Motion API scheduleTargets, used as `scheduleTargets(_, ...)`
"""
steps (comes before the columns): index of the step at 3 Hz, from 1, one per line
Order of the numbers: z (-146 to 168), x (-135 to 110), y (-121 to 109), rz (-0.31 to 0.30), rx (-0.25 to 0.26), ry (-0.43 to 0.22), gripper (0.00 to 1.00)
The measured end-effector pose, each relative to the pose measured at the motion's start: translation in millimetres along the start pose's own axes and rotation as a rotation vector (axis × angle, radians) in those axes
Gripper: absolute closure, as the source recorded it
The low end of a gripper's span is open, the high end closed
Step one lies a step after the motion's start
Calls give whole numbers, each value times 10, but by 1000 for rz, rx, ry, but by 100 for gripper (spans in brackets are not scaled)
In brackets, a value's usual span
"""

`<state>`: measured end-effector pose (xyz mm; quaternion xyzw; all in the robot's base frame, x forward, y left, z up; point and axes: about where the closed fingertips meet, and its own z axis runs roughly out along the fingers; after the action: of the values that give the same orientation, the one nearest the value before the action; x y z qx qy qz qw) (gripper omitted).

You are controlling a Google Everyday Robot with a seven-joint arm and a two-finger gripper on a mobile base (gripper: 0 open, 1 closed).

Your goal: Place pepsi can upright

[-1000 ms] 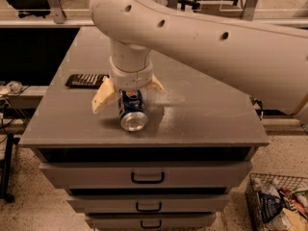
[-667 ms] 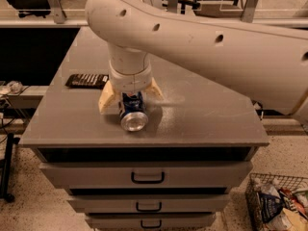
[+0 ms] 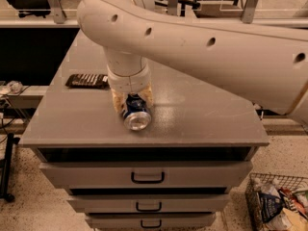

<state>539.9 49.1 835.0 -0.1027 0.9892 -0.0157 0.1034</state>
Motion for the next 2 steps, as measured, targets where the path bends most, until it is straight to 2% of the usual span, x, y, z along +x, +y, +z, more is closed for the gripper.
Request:
scheduleTargets(1,-164,-33,-106,-3,26,-80,86)
scheduleTargets(2,-367,-70,-260,-17,44,-170,100)
